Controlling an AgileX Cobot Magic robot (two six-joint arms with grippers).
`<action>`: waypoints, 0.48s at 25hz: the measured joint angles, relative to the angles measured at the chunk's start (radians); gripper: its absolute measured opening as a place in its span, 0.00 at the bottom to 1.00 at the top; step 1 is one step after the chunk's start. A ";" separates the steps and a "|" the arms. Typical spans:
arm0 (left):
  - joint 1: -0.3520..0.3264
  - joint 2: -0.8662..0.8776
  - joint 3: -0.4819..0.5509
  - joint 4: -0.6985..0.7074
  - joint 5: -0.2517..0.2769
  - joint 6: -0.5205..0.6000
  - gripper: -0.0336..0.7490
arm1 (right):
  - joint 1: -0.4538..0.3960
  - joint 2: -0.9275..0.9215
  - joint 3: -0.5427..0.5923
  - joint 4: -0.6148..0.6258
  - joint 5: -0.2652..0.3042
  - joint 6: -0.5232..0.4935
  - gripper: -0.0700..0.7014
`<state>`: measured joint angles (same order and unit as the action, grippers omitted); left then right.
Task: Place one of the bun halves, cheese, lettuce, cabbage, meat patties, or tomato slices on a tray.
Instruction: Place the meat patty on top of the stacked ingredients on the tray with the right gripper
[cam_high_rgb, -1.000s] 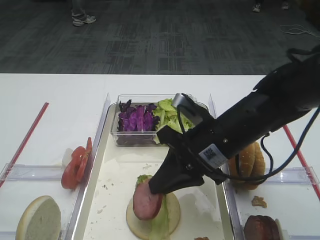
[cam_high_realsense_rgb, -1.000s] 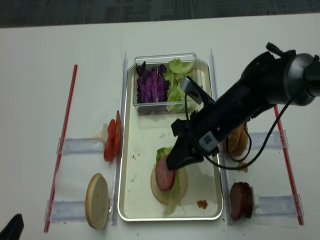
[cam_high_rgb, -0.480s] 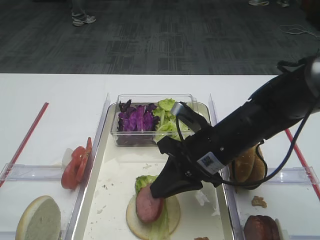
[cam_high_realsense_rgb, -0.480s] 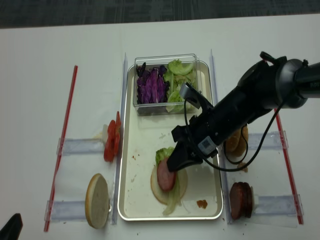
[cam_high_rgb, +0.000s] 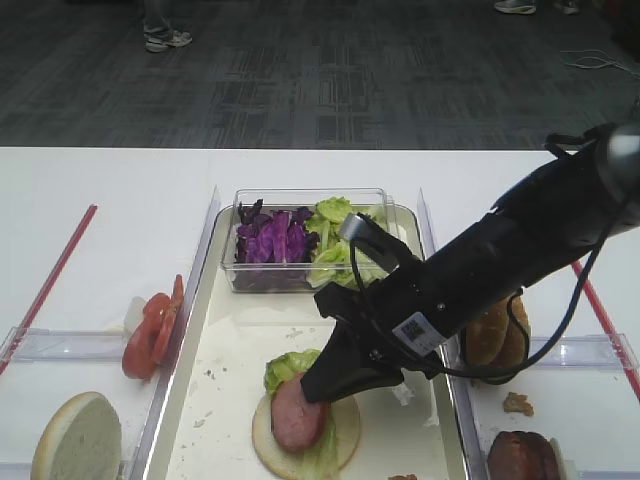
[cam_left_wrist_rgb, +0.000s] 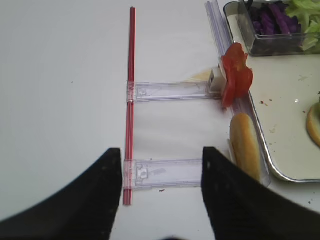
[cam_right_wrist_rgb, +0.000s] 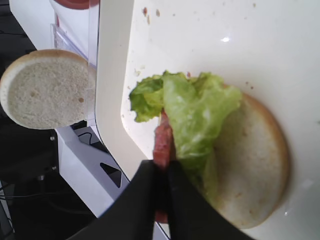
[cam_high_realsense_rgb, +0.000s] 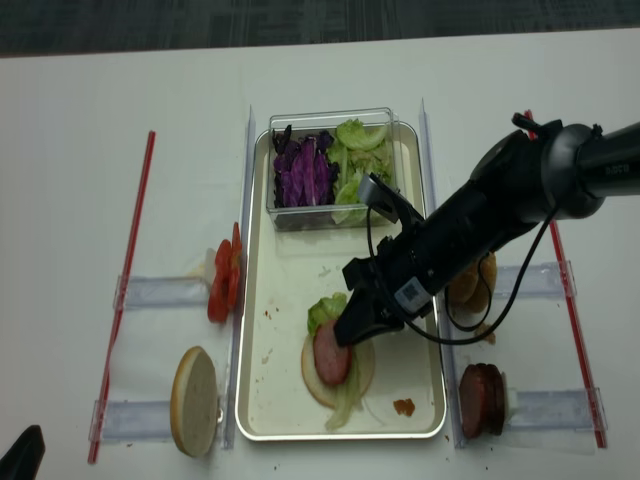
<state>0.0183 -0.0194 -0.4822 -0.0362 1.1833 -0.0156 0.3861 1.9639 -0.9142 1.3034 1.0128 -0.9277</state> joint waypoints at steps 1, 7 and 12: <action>0.000 0.000 0.000 0.000 0.000 0.000 0.49 | 0.000 0.000 -0.002 0.000 0.000 0.000 0.19; 0.000 0.000 0.000 0.000 0.000 0.000 0.49 | 0.000 0.000 -0.003 0.002 -0.002 0.000 0.30; 0.000 0.000 0.000 0.000 0.000 0.000 0.49 | 0.000 0.000 -0.003 0.002 -0.006 0.000 0.52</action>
<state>0.0183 -0.0194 -0.4822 -0.0362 1.1833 -0.0156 0.3861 1.9639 -0.9177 1.3058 1.0067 -0.9276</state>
